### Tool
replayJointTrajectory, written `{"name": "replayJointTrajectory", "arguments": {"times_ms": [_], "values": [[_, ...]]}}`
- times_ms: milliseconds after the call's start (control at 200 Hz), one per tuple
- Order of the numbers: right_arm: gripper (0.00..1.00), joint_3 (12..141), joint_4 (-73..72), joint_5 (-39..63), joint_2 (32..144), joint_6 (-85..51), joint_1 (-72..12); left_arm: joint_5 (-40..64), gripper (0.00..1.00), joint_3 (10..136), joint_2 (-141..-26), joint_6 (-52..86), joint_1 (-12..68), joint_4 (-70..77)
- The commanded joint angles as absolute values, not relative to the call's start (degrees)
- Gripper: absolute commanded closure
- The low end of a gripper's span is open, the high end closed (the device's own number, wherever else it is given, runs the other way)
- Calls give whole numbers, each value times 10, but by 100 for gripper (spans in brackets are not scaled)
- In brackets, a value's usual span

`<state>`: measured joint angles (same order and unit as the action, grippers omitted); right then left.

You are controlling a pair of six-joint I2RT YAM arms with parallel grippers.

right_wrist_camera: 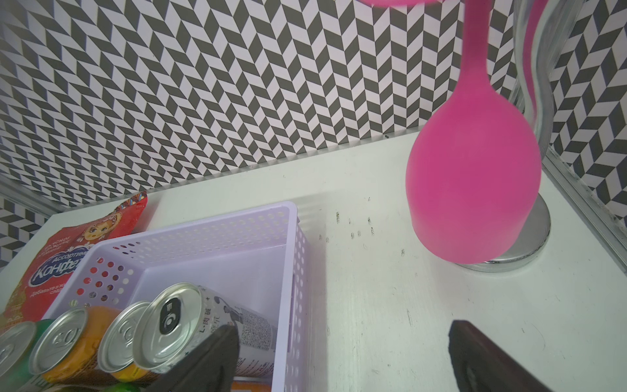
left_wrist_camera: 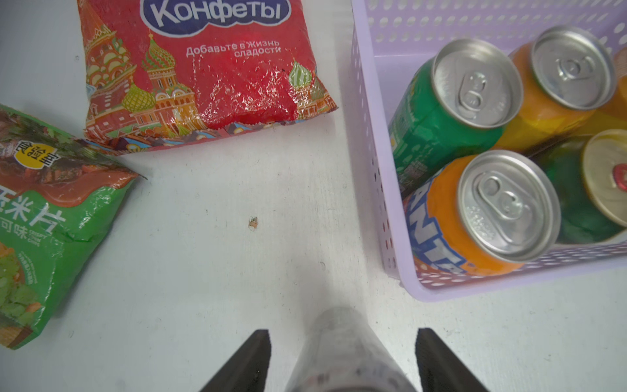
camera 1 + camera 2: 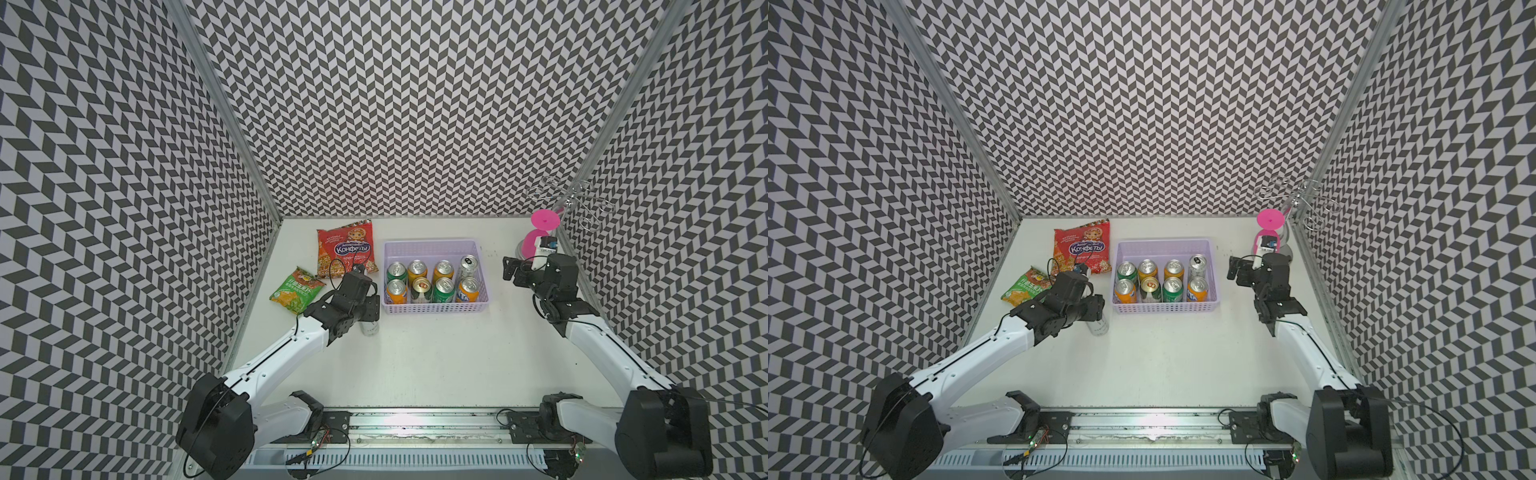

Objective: Take out the drinks from the basket
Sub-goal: Place the drink at the center of the board, then pick up the drink from the basket.

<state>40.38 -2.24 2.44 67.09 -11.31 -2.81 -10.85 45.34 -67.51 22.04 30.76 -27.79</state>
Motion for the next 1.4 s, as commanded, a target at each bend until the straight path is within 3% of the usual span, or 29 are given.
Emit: {"name": "replayJointTrajectory", "arguments": {"times_ms": [0,391,931,1397], "values": [[0,406,-53,31,660,-106,-26,-107,22,472,-659,214,310,-262],[1,404,-52,36,652,-106,-26,-59,16,541,-659,175,314,-289],[0,400,-53,31,644,-106,-26,-13,18,650,-831,107,326,-322],[0,399,-54,26,641,-105,-26,3,19,679,-907,92,337,-322]]}}
